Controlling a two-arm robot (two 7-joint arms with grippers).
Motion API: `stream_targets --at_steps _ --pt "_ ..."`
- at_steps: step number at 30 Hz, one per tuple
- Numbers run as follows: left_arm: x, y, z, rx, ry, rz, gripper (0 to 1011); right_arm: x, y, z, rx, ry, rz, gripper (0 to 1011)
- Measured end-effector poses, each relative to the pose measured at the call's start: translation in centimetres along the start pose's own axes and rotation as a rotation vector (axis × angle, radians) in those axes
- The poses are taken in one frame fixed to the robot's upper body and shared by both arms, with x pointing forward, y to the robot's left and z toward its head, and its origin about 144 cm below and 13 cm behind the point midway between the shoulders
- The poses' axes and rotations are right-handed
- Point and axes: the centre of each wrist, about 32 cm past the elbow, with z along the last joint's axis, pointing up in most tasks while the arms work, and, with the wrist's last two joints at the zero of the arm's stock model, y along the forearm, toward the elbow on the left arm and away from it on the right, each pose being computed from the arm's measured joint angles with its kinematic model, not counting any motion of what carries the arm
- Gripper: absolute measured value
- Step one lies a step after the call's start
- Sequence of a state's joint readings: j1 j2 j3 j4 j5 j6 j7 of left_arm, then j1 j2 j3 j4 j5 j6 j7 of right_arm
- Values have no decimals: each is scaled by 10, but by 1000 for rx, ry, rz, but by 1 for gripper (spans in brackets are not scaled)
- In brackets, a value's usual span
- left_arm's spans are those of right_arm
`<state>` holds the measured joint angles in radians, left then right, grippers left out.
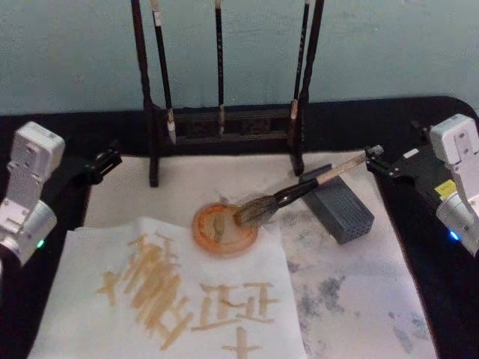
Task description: Pick up the brush from the inkstone, write on the paper, then place the brush back to its original position.
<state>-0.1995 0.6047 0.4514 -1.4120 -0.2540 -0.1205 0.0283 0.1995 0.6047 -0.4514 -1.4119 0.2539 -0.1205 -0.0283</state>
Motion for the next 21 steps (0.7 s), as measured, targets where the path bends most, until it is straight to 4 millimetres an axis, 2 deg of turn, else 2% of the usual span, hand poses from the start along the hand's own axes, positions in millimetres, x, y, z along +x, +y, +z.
stream_targets --at_steps 14,21 --pt "0 0 0 0 0 0 1002 0 0 0 0 1 0 1008" --pt "0 0 0 0 0 0 1002 6 -9 12 -7 96 23 1008"
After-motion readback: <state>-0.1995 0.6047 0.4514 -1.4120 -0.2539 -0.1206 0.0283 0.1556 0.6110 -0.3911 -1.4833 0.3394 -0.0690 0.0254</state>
